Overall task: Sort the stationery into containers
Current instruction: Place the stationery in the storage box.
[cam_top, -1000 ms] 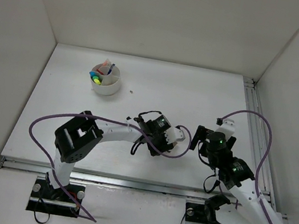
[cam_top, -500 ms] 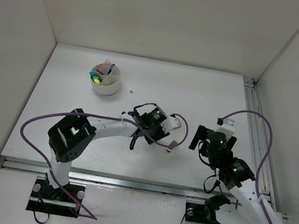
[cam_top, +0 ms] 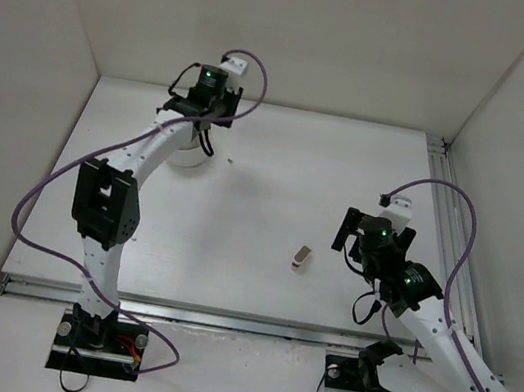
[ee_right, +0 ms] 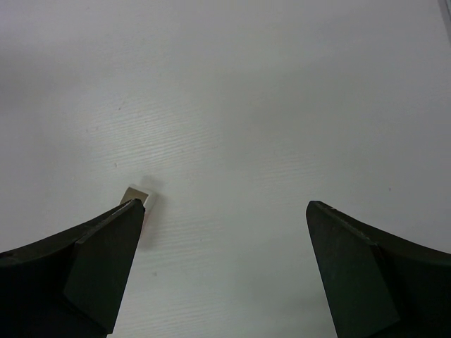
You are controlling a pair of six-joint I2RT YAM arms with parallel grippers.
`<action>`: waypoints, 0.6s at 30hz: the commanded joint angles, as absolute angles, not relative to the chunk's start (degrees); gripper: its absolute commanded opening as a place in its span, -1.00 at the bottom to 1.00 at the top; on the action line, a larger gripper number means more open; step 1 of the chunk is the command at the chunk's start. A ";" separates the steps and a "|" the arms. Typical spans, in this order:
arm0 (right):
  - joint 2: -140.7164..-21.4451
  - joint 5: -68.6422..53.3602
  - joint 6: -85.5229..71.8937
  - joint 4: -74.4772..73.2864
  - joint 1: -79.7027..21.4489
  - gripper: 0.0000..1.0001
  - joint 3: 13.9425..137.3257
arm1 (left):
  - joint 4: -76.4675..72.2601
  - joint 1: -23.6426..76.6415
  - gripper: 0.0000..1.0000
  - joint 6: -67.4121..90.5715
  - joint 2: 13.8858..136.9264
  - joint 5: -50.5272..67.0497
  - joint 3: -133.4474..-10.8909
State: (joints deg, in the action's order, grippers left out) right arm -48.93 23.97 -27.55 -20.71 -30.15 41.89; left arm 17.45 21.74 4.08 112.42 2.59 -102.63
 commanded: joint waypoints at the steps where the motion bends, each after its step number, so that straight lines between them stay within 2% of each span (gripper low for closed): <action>1: -50.18 28.47 -27.25 -18.63 -29.36 0.96 45.26 | 20.30 16.98 -1.00 9.84 115.56 2.28 -111.16; 3: -50.62 28.83 -26.81 -18.54 -28.74 0.96 45.88 | 19.61 15.65 -0.99 8.89 118.12 5.25 -114.69; 5: -52.02 29.26 -26.46 -18.54 -28.13 0.96 46.67 | 15.24 15.12 -0.88 3.39 119.09 9.02 -114.00; 9: -53.43 28.92 -26.11 -18.54 -27.42 0.96 47.20 | 13.89 15.12 -0.83 0.27 119.53 11.16 -113.38; 13: -55.54 28.04 -26.02 -18.54 -26.72 0.96 47.81 | 13.79 15.12 -0.73 -2.37 121.20 6.35 -114.17; 18: -56.51 27.60 -26.19 -18.54 -26.10 0.96 48.08 | 17.49 15.12 -0.75 -2.90 124.36 0.27 -117.33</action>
